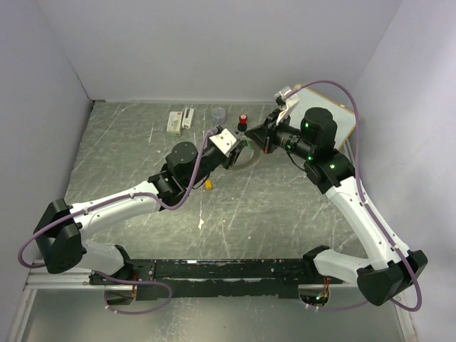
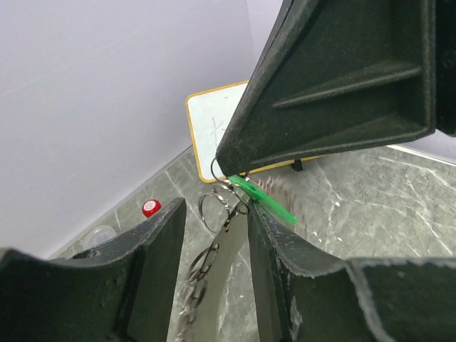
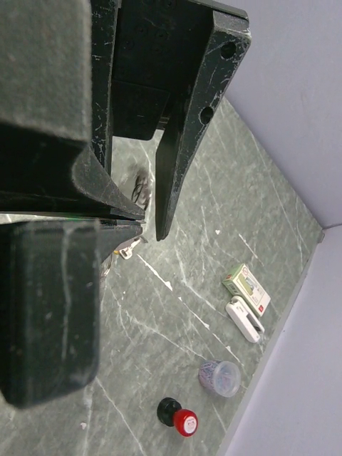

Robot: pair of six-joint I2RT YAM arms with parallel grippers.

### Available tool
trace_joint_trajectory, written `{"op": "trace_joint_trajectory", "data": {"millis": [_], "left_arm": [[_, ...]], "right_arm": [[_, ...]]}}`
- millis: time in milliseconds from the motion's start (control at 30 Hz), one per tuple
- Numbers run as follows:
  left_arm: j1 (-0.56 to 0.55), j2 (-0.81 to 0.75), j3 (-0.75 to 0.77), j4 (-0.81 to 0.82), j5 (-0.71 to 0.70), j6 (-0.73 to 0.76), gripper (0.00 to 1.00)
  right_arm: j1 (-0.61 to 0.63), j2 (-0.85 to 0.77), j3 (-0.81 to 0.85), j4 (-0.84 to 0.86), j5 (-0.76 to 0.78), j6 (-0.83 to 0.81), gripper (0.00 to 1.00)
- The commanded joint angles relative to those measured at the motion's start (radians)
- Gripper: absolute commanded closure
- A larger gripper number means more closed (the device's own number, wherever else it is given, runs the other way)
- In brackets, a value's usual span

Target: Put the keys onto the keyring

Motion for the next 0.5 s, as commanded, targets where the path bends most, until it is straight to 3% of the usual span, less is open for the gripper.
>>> {"op": "trace_joint_trajectory", "data": {"millis": [0, 467], "left_arm": [[-0.009, 0.01, 0.056, 0.048, 0.007, 0.014, 0.5], [-0.017, 0.024, 0.072, 0.058, 0.021, 0.014, 0.5]], "right_arm": [[-0.002, -0.025, 0.01, 0.022, -0.02, 0.0, 1.0], [-0.002, -0.029, 0.002, 0.013, -0.024, -0.002, 1.0]]}}
